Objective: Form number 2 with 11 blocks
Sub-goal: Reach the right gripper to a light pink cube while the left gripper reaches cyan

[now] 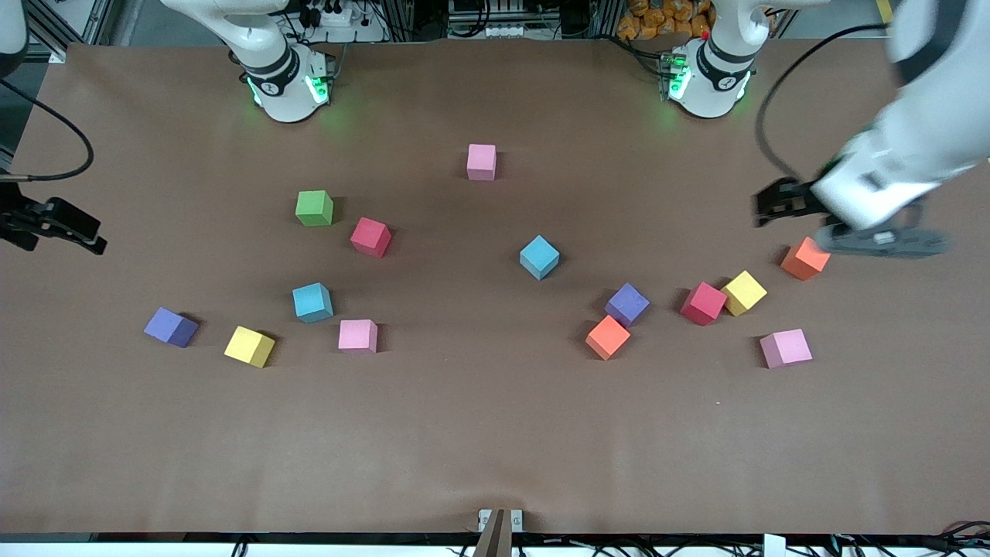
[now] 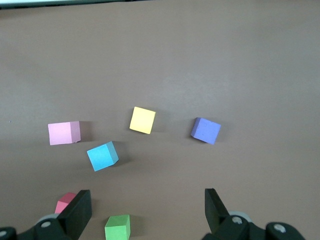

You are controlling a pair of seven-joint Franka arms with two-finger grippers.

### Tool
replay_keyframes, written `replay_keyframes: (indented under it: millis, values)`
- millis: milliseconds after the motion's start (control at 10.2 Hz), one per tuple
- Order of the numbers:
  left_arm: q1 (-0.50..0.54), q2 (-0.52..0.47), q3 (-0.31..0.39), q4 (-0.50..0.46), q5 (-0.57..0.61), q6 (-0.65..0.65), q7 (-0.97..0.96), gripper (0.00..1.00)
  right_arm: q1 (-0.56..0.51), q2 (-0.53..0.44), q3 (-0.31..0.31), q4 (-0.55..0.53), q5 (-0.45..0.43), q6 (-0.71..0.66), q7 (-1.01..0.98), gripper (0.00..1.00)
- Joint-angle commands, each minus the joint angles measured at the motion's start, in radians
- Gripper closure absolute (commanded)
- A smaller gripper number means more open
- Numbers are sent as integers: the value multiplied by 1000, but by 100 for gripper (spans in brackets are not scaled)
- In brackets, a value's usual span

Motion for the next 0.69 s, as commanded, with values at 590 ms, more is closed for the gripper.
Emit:
replay_keyframes:
  millis: [590]
  values:
    - [-275, 183, -59, -286, -18, 506, -809, 0, 110, 250, 3, -4, 68, 199, 11, 0]
